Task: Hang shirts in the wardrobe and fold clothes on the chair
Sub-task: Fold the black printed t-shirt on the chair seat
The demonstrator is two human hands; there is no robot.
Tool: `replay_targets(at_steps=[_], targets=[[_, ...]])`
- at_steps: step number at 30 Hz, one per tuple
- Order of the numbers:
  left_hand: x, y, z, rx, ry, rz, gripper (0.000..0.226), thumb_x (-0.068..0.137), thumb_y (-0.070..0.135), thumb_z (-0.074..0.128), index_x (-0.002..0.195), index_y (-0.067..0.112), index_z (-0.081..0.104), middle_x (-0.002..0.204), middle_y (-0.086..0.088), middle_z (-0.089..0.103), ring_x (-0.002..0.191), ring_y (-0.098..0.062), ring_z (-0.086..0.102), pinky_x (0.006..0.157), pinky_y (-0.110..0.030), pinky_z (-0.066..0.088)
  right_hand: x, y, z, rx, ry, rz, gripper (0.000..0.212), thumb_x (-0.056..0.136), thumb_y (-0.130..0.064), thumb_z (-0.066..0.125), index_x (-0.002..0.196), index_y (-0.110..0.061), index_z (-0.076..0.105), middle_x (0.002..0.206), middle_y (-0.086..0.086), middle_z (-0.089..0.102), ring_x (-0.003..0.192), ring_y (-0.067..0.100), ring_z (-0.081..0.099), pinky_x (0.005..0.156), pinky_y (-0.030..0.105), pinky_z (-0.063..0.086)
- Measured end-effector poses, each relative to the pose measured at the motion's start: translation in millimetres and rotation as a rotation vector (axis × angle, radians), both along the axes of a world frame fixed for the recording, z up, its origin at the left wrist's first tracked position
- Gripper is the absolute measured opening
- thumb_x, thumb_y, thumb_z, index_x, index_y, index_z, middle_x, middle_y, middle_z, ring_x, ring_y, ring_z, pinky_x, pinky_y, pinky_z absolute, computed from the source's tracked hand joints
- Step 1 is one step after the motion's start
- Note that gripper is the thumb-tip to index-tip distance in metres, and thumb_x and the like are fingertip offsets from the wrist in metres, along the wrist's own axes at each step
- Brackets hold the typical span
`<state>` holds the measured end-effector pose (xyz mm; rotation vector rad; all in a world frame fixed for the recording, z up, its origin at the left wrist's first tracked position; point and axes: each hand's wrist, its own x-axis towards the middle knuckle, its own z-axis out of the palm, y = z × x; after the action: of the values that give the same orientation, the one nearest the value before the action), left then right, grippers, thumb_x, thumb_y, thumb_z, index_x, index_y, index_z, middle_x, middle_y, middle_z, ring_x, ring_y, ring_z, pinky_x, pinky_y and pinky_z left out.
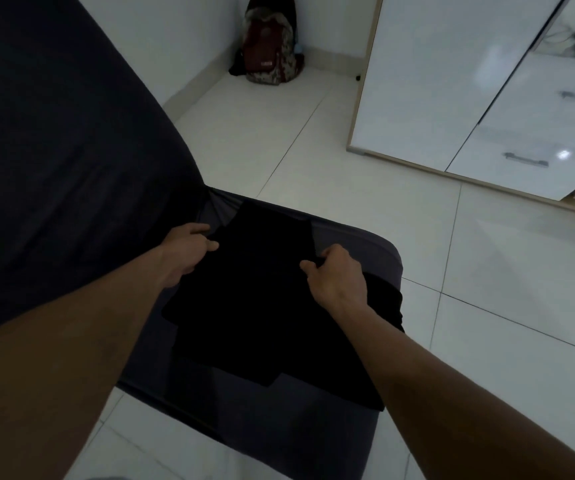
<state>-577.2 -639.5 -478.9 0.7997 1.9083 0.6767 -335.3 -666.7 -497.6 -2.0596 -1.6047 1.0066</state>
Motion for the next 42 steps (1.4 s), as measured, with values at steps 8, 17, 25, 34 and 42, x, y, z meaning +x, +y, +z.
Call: replay_targets(at_steps=[8, 17, 25, 34, 42], targets=[[-5, 9, -1, 0.087, 0.021, 0.075, 0.027, 0.095, 0.011, 0.062, 0.115, 0.03, 0.061, 0.114, -0.005, 0.062, 0.074, -0.012, 0.053, 0.062, -0.029, 0.045, 5, -8, 17, -0.093, 0.179, -0.03, 0.031, 0.081, -0.017, 0.059, 0.058, -0.019, 0.037, 0.05, -0.006, 0.041, 0.047, 0.013, 0.041, 0.053, 0.028, 0.038], [5, -23, -4, 0.043, 0.465, -0.145, 0.018, 0.09, 0.018, 0.054, 0.107, 0.015, 0.051, 0.103, -0.004, 0.059, 0.088, -0.024, 0.059, 0.074, -0.033, 0.048, 7, -51, 18, 0.261, -0.231, 0.422, 0.018, 0.095, -0.039, 0.055, 0.096, -0.022, 0.047, 0.092, -0.004, 0.055, 0.083, 0.018, 0.056, 0.072, 0.037, 0.051], [10, -52, -4, -0.184, 0.602, -0.533, 0.046, 0.075, 0.043, 0.079, 0.11, 0.015, 0.069, 0.112, 0.0, 0.067, 0.101, -0.025, 0.065, 0.085, -0.036, 0.057, 2, -83, -2, 0.211, -0.408, 0.481, 0.047, 0.1, -0.051, 0.051, 0.133, -0.019, 0.052, 0.121, 0.003, 0.054, 0.106, 0.022, 0.06, 0.082, 0.036, 0.054], [10, -66, -15, -0.009, 0.772, -0.644, 0.035, 0.085, 0.024, 0.071, 0.118, 0.025, 0.06, 0.107, -0.006, 0.067, 0.093, -0.025, 0.064, 0.074, -0.034, 0.053, -14, -70, -7, 0.236, -0.474, 0.42, 0.003, 0.098, -0.019, 0.057, 0.098, -0.017, 0.055, 0.09, -0.001, 0.046, 0.061, 0.02, 0.048, 0.044, 0.028, 0.025], [8, -69, -14, 0.149, 0.679, -0.615, 0.025, 0.094, 0.013, 0.056, 0.108, 0.026, 0.04, 0.082, -0.003, 0.064, 0.07, -0.02, 0.061, 0.06, -0.04, 0.054, -9, -65, 2, 0.325, -0.38, 0.297, 0.022, 0.105, -0.03, 0.047, 0.092, -0.014, 0.055, 0.09, 0.001, 0.052, 0.063, 0.024, 0.056, 0.057, 0.038, 0.05]])
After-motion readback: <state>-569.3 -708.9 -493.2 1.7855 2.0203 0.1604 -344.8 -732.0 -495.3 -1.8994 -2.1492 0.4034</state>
